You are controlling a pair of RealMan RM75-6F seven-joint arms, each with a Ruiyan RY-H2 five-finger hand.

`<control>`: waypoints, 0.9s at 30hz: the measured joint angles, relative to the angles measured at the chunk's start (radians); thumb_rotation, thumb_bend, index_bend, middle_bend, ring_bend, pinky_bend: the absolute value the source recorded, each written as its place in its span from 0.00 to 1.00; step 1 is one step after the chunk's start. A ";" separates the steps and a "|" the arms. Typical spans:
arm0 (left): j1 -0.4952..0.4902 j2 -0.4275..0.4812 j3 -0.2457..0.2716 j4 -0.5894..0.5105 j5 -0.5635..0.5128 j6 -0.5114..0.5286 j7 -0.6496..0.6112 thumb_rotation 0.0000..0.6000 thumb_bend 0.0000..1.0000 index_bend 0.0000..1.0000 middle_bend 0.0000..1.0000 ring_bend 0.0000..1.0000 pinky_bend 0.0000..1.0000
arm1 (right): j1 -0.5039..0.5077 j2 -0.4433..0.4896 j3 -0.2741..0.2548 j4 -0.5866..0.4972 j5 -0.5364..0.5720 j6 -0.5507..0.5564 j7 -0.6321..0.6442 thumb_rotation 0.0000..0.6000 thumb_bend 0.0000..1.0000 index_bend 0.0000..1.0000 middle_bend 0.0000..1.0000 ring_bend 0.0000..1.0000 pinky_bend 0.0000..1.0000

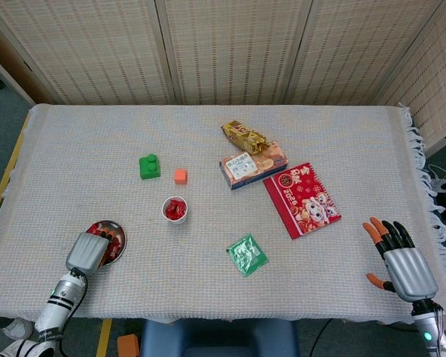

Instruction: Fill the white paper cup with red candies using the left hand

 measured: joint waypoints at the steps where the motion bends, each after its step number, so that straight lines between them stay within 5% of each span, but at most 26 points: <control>1: 0.000 -0.003 0.000 0.005 0.003 0.001 -0.004 1.00 0.38 0.36 0.41 0.78 1.00 | 0.000 0.000 0.000 0.000 0.001 0.000 -0.001 1.00 0.06 0.00 0.00 0.00 0.00; 27: 0.008 -0.043 -0.018 0.095 0.065 0.056 -0.123 1.00 0.41 0.62 0.66 0.80 1.00 | 0.003 -0.004 0.005 0.000 0.017 -0.012 -0.011 1.00 0.06 0.00 0.00 0.00 0.00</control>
